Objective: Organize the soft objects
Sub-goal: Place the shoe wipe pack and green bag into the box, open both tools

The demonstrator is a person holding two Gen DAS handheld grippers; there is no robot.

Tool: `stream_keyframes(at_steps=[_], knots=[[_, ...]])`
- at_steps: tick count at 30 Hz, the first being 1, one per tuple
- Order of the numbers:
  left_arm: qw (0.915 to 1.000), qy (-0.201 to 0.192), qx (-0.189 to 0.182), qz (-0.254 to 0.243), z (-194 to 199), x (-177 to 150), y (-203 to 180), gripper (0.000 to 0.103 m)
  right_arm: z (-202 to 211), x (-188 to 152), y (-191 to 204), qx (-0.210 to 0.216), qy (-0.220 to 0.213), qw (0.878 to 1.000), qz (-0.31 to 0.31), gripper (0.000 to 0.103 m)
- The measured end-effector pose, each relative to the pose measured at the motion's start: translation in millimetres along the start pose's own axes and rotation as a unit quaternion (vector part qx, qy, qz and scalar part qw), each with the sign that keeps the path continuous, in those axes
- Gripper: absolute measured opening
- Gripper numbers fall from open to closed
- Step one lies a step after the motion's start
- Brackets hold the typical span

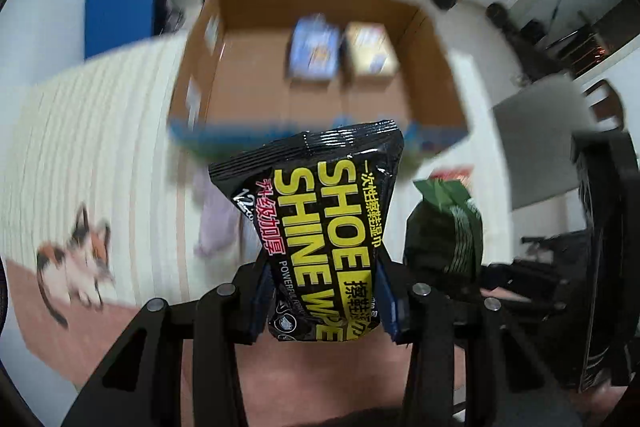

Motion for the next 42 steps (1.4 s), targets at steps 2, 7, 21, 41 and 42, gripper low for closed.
stream_keyframes(at_steps=[2,7,21,41,42], knots=[[0.9998,-0.016,-0.008,-0.007,14.3,36.6,-5.0,0.041,26.7,42.2,-7.6,0.004,-0.026,1.0,-0.003,0.035],[0.9996,-0.022,0.009,-0.012,11.7,114.3,17.5,0.041,60.5,158.9,-0.5,-0.023,-0.062,0.998,-0.013,0.035],[0.9896,0.111,0.086,0.032,-147.4,239.4,113.6,0.041,-60.9,265.5,-31.6,-0.128,0.065,0.989,-0.045,0.035],[0.9754,0.184,0.117,0.033,-223.0,259.7,137.6,0.045,-116.6,276.5,-34.0,-0.166,0.13,0.977,-0.035,0.037],[0.9752,0.186,0.115,0.037,-222.4,258.9,138.0,0.045,-114.8,278.1,-33.9,-0.166,0.129,0.977,-0.037,0.038]])
Point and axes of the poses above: each gripper's, at about its wrist camera, not at the fingertips, and z roughly against the way its jaws point, y to its left, x to its top, the point moved 2 cm from there along -z, roughly the way its jaws point, and after that the axes turned 12 degrees about -x, right-handed, at the moved point
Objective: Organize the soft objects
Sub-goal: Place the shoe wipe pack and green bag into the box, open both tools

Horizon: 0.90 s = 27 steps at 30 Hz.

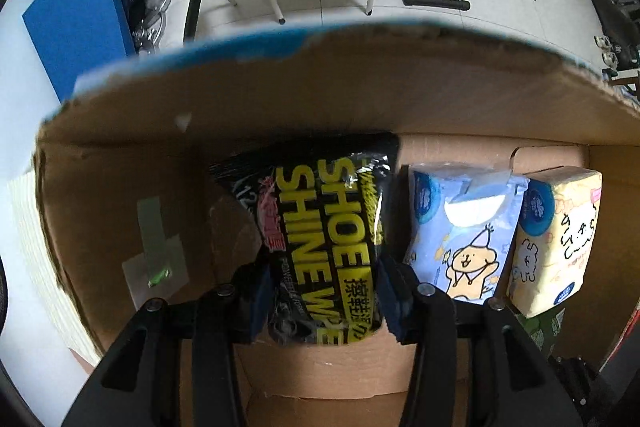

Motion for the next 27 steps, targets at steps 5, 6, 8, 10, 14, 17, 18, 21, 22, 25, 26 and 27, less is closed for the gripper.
stream_keyframes(at_steps=[5,6,8,10,14,17,18,21,22,25,26,27], knots=[[0.9995,0.013,-0.026,0.01,6.7,-5.0,4.5,0.048,21.6,-8.9,-1.1,0.013,-0.006,1.0,-0.016,0.056],[0.9996,0.01,-0.025,0.007,10.7,-5.6,4.5,0.049,25.6,-9.3,-2.3,0.017,-0.009,1.0,-0.018,0.057],[0.9998,-0.002,-0.019,0.001,23.8,-8.0,4.3,0.054,35.1,-11.5,-4.8,0.026,-0.016,0.999,-0.019,0.058],[0.9996,-0.016,-0.025,0.001,38.5,-11.8,5.3,0.065,46.4,-11.1,-8.9,0.031,-0.024,0.999,-0.021,0.059],[0.9988,-0.042,-0.027,0.0,64.5,-26.7,4.9,0.09,71.7,-15.0,-14.5,0.04,-0.044,0.998,-0.024,0.077],[0.9973,-0.068,-0.028,-0.002,81.4,-46.3,4.6,0.094,86.8,-20.1,-15.8,0.036,-0.06,0.997,-0.018,0.092],[0.9967,-0.076,-0.028,-0.004,85.8,-51.2,4.2,0.095,89.3,-22.4,-15.0,0.037,-0.064,0.997,-0.017,0.096],[0.9938,-0.107,-0.032,0.0,98.3,-72.9,6.9,0.096,100.9,-29.6,-13.7,0.03,-0.086,0.996,-0.018,0.103],[0.992,-0.12,-0.039,0.003,102.1,-81.3,8.2,0.096,104.3,-33.4,-13.7,0.025,-0.097,0.995,-0.018,0.103],[0.9874,-0.148,-0.055,0.014,109.8,-101.6,14.0,0.096,103.9,-47.3,-10.7,0.016,-0.129,0.991,-0.019,0.103],[0.9863,-0.154,-0.057,0.016,111.0,-107.4,14.8,0.096,104.1,-49.9,-12.3,0.015,-0.135,0.991,-0.02,0.103],[0.9854,-0.16,-0.055,0.016,113.4,-114.4,15.1,0.096,106.6,-53.0,-12.5,0.014,-0.141,0.99,-0.02,0.103]])
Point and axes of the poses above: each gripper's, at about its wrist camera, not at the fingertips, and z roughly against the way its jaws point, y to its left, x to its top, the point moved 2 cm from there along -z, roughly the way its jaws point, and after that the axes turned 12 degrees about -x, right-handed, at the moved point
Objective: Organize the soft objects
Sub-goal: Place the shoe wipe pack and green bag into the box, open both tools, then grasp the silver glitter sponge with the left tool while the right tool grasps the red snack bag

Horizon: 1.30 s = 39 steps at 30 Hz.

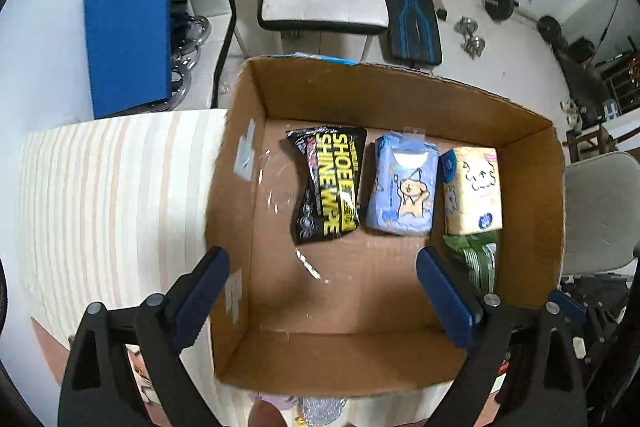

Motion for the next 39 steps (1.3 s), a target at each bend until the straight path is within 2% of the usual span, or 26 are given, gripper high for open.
stream_keyframes(at_steps=[9,14,16,18,21,25,29,32,34,39], knots=[[0.9974,-0.063,0.015,-0.032,46.3,-55.7,-15.4,0.096,51.8,-27.4,-4.1,-0.013,-0.072,0.997,-0.008,0.103],[0.9928,-0.109,0.024,-0.044,75.8,-87.9,-24.7,0.096,83.1,-48.8,-10.7,-0.02,-0.112,0.993,-0.013,0.103],[0.9901,-0.12,0.04,-0.061,86.8,-98.4,-30.9,0.096,96.2,-59.7,-13.5,-0.019,-0.125,0.992,-0.015,0.103],[0.9887,-0.126,0.042,-0.068,95.6,-106.0,-34.4,0.096,107.3,-68.0,-15.4,-0.02,-0.135,0.991,-0.014,0.103],[0.9892,-0.129,0.022,-0.066,107.4,-116.6,-38.2,0.096,123.4,-82.1,-17.2,-0.016,-0.149,0.989,-0.014,0.103],[0.9877,-0.139,0.021,-0.068,122.6,-128.0,-44.3,0.096,138.7,-99.3,-22.2,0.0,-0.162,0.987,-0.017,0.103],[0.9854,-0.158,0.023,-0.06,130.0,-140.7,-44.6,0.096,147.4,-119.0,-39.7,0.01,-0.204,0.978,-0.031,0.103],[0.9843,-0.169,0.004,-0.051,124.7,-153.4,-36.3,0.096,135.4,-128.6,-52.6,0.007,-0.197,0.98,-0.031,0.103],[0.9857,-0.165,0.012,-0.034,111.6,-161.2,-25.4,0.096,117.6,-133.7,-65.1,0.01,-0.174,0.984,-0.032,0.103],[0.9948,-0.091,0.041,-0.019,47.5,-173.4,-3.5,0.096,51.9,-141.4,-101.3,0.001,-0.09,0.994,-0.06,0.103]])
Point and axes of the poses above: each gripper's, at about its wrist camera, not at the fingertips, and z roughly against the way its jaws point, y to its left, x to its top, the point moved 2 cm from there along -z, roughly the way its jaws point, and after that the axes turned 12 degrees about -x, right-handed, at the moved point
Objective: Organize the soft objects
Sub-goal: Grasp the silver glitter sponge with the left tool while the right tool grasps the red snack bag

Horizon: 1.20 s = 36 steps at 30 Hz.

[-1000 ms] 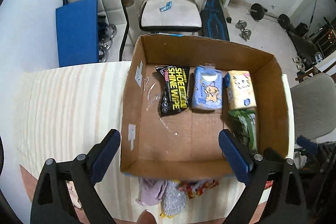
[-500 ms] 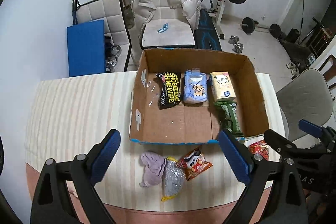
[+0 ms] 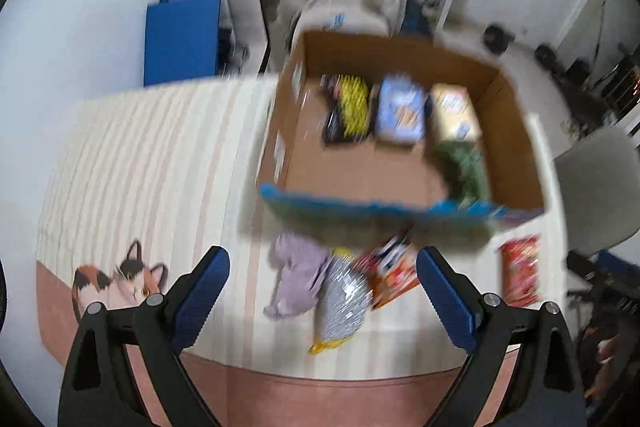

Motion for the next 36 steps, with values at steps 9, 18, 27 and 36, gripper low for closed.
stream_keyframes(at_steps=[9,18,27,36], knots=[[0.9875,0.157,0.011,-0.011,-116.4,-50.8,8.4,0.096,-115.7,-8.2,-41.2,-0.034,0.113,0.992,-0.053,0.103],[0.9817,0.183,0.041,-0.036,-145.0,-58.5,-4.4,0.084,-172.8,-9.8,-30.6,-0.052,0.165,0.985,-0.018,0.079],[0.9802,0.193,0.029,-0.035,-129.7,-73.4,-19.3,0.041,-160.2,-37.6,-24.8,-0.059,0.168,0.983,0.032,0.051],[0.9777,0.204,-0.045,0.02,-94.5,-124.9,-2.7,0.042,-143.1,-106.1,-1.1,-0.006,0.183,0.978,0.094,0.05]])
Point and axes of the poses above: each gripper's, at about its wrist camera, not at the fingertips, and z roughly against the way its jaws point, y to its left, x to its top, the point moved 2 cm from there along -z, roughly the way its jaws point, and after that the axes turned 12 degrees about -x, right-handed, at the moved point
